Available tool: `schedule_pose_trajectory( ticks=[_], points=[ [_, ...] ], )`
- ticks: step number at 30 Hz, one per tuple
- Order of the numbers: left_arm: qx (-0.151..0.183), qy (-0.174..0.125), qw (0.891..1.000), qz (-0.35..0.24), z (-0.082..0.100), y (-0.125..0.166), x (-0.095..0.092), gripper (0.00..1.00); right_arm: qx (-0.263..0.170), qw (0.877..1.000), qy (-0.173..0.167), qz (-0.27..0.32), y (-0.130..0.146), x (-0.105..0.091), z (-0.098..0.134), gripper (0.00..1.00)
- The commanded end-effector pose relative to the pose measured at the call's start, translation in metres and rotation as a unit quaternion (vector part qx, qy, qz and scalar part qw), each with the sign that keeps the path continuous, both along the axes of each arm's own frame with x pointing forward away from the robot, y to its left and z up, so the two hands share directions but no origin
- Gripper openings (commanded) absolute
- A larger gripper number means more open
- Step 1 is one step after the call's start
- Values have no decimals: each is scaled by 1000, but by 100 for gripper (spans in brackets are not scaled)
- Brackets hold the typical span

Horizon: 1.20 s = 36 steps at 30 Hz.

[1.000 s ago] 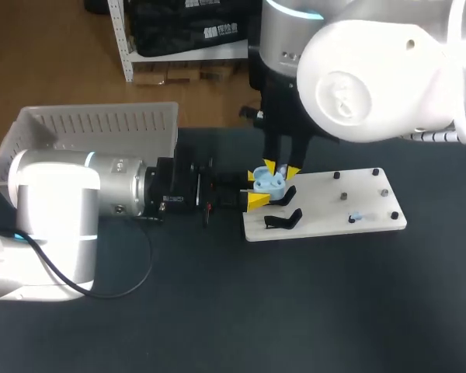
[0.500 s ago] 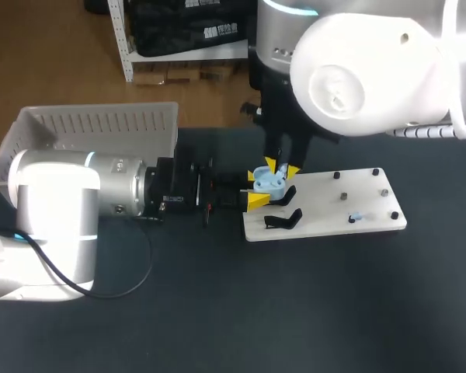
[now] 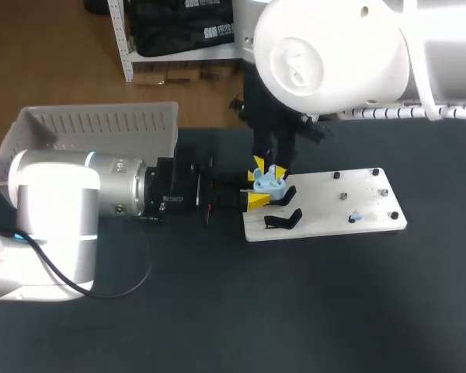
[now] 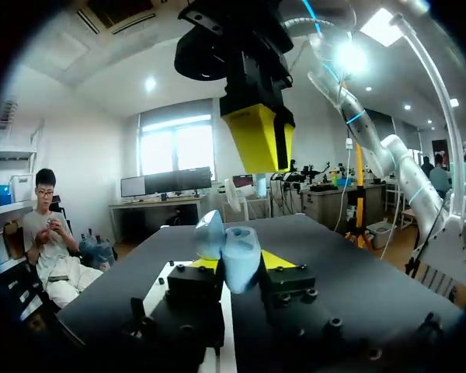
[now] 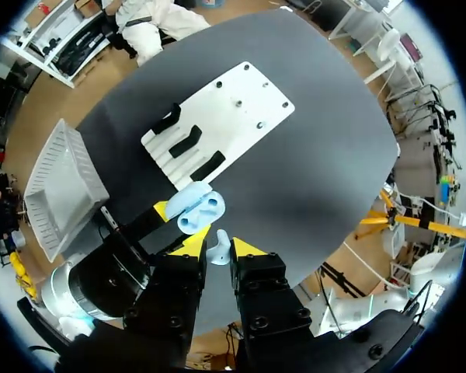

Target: Pick up each earbud case from the left stands, insert the matching earbuds, close the lid, and place the case in the box.

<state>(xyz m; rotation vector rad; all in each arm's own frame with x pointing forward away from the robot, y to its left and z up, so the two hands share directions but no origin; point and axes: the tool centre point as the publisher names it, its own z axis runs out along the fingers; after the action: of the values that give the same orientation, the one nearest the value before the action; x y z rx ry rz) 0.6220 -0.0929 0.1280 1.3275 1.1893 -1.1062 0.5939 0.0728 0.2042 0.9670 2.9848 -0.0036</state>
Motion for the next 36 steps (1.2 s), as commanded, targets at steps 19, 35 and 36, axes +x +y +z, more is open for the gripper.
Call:
schedule_pose_trajectory(
  ticks=[19,35,36],
  points=[
    [-2,-2,1000,2,-1,-1,0,0,-30,999,27,-6,5,12,-12,0],
    [-2,-2,1000,2,-1,-1,0,0,-30,999,42,-12,-1,18,-25,0],
    [-2,-2,1000,2,-1,-1,0,0,-30,999,43,-13,-1,18,-25,0]
  ],
)
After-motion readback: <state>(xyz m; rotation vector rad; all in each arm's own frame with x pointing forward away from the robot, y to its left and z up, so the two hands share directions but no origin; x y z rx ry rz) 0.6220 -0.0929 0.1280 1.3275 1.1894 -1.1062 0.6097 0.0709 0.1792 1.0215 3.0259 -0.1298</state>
